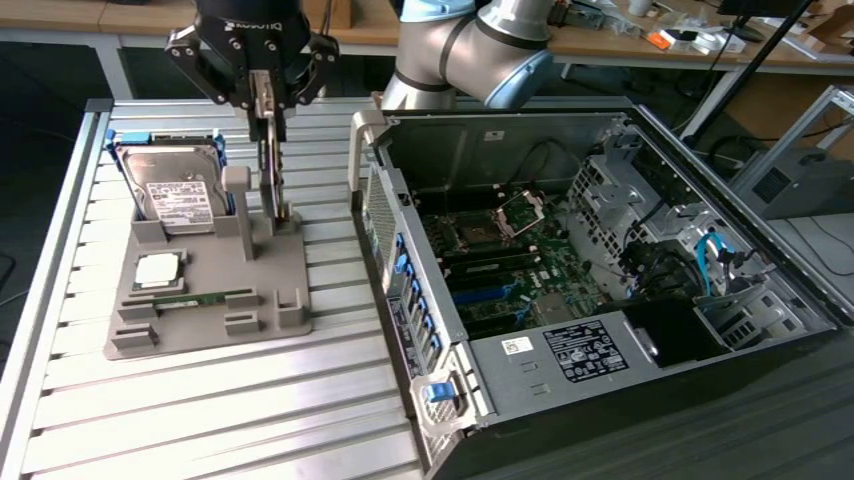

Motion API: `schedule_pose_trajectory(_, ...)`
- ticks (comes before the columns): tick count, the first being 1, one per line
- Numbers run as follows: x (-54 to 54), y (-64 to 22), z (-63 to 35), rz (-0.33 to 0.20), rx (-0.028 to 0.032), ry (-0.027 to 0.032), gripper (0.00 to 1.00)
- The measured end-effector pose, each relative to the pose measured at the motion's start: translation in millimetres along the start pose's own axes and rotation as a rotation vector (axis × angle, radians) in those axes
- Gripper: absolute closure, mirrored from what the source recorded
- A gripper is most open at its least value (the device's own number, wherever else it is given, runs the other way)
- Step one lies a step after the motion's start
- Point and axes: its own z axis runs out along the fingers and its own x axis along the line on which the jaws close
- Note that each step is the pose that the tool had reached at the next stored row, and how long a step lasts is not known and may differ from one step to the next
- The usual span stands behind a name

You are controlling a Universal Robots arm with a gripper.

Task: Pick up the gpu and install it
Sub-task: 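Pick up the gpu and move the gpu toward the slot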

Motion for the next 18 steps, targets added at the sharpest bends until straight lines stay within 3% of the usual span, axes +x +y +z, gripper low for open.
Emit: schedule_pose_trajectory(18,-0.1,0.2,-3.2,0.0,0.0,0.0,0.73)
